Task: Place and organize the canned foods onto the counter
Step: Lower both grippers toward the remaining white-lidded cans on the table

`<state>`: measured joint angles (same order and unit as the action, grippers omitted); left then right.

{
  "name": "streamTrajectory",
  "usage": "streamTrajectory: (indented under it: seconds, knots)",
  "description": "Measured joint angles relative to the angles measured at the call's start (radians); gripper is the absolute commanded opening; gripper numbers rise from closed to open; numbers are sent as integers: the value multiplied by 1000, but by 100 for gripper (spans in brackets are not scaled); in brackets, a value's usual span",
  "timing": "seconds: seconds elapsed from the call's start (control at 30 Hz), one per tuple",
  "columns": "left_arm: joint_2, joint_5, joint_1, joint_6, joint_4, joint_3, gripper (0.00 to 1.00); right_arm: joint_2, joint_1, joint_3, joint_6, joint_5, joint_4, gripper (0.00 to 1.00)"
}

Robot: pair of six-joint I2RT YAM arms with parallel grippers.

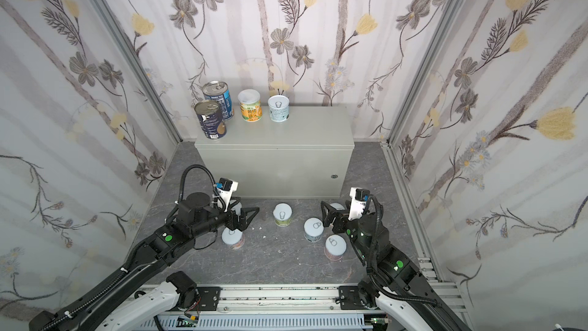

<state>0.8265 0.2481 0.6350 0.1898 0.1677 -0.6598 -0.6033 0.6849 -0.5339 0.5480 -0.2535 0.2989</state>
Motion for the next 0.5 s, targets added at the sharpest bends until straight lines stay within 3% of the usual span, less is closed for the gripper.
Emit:
streamTrajectory:
  seconds: [0.27, 0.5]
  knots:
    - [116, 40, 53, -27, -112, -1, 100, 5, -8, 54, 230, -65, 245, 100]
    - [190, -12, 60, 23, -280, 24, 100, 2, -36, 148, 401, -66, 307, 100]
